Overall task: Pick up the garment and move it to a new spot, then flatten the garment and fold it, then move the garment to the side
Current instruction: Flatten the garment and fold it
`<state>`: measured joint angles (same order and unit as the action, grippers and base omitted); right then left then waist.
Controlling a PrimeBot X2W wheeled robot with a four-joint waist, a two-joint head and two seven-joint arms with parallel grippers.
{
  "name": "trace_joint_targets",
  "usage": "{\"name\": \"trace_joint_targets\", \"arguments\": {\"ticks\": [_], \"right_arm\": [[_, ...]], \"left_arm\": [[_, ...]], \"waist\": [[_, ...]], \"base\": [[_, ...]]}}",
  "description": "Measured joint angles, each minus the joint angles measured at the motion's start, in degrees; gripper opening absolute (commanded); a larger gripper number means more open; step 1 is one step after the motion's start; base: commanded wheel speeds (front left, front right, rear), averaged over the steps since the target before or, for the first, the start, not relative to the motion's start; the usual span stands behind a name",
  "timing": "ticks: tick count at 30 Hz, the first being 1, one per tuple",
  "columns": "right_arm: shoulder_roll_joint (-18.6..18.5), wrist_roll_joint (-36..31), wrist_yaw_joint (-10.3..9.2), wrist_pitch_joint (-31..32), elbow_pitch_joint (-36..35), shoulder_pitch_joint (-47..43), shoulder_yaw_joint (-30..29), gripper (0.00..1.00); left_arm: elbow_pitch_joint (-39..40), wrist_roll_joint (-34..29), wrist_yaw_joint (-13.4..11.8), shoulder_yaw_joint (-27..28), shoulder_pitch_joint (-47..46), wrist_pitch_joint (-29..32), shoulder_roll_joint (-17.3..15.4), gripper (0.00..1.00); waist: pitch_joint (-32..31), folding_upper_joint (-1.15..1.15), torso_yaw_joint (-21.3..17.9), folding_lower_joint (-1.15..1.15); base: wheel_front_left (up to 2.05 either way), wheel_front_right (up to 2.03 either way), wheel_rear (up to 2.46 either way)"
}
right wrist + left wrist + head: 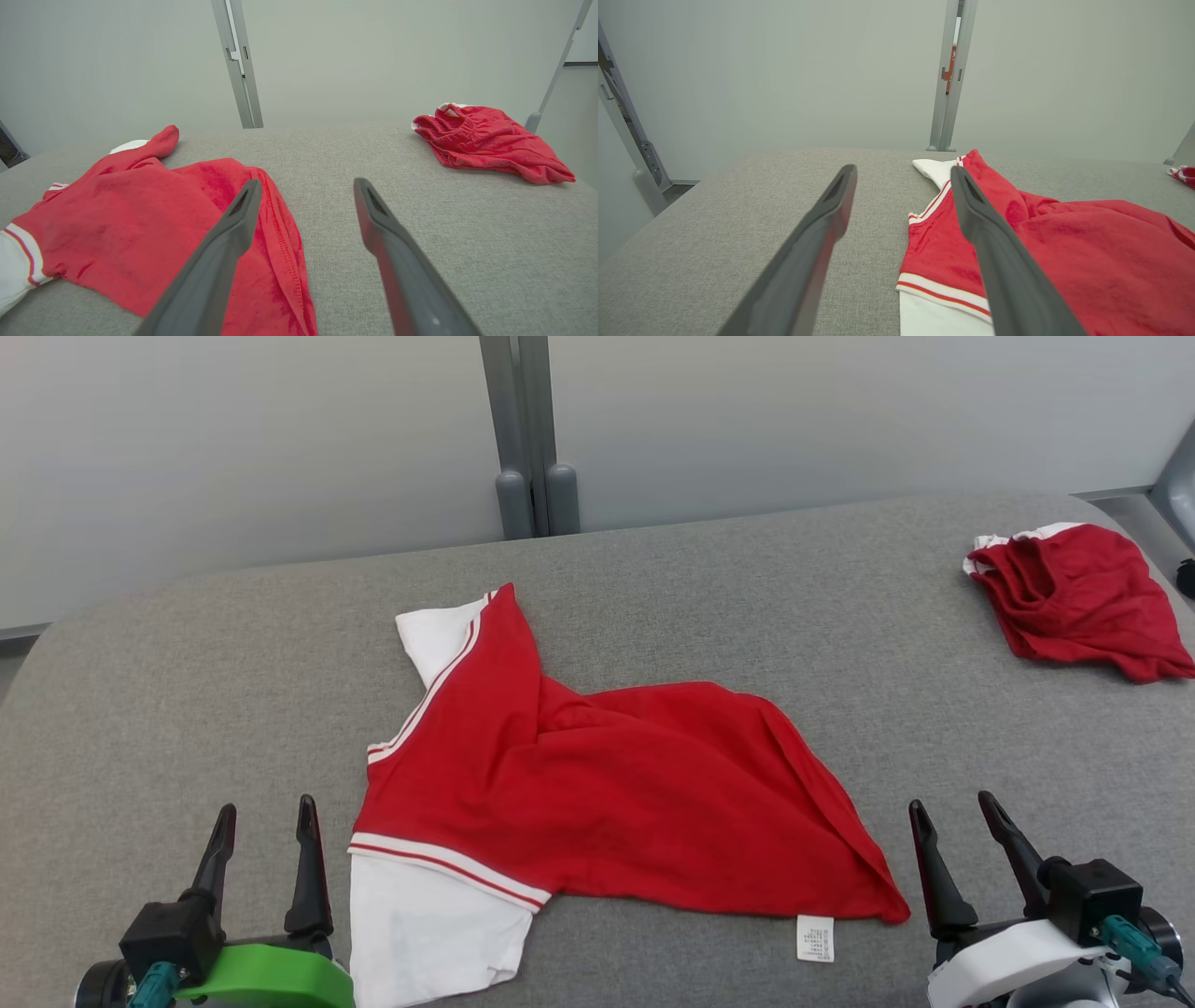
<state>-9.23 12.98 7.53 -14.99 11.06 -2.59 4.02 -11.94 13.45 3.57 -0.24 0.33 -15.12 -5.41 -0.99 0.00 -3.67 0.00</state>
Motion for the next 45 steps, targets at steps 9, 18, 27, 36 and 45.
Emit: {"name": "trace_joint_targets", "arguments": {"ticks": [9,18,27,36,45], "right_arm": [[0.7,-0.3,0.00,0.0,-0.3,-0.3,-0.2,1.00],[0.9,-0.3,0.00,0.0,-0.6,-0.4,-0.3,1.00],[0.8,-0.4,0.00,0.0,-1.1,-0.5,0.0,1.00],[0.7,-0.5,0.00,0.0,-1.6,-0.5,0.3,1.00],[0.7,-0.5,0.00,0.0,-2.4,-0.5,0.6,1.00]], "left_arm": [[0.4,-2.3,2.0,2.2,0.4,0.0,0.7,1.00],[1.3,-2.6,3.3,3.4,0.7,0.0,0.7,1.00],[0.1,-2.1,3.7,3.6,1.2,0.0,1.0,1.00],[-0.9,-1.9,3.8,3.7,1.2,0.0,1.2,1.00],[-1.3,-1.5,3.8,3.6,1.2,0.0,1.2,1.00]], "waist": [[-0.3,0.00,-0.2,0.00],[-0.5,0.00,0.0,0.00],[-0.7,0.00,0.5,0.00],[-0.7,0.00,1.1,0.00],[-0.8,0.00,1.2,0.00]], "base": [[0.00,0.00,0.00],[0.00,0.00,0.00],[0.00,0.00,0.00],[0.00,0.00,0.00],[0.00,0.00,0.00]]}}
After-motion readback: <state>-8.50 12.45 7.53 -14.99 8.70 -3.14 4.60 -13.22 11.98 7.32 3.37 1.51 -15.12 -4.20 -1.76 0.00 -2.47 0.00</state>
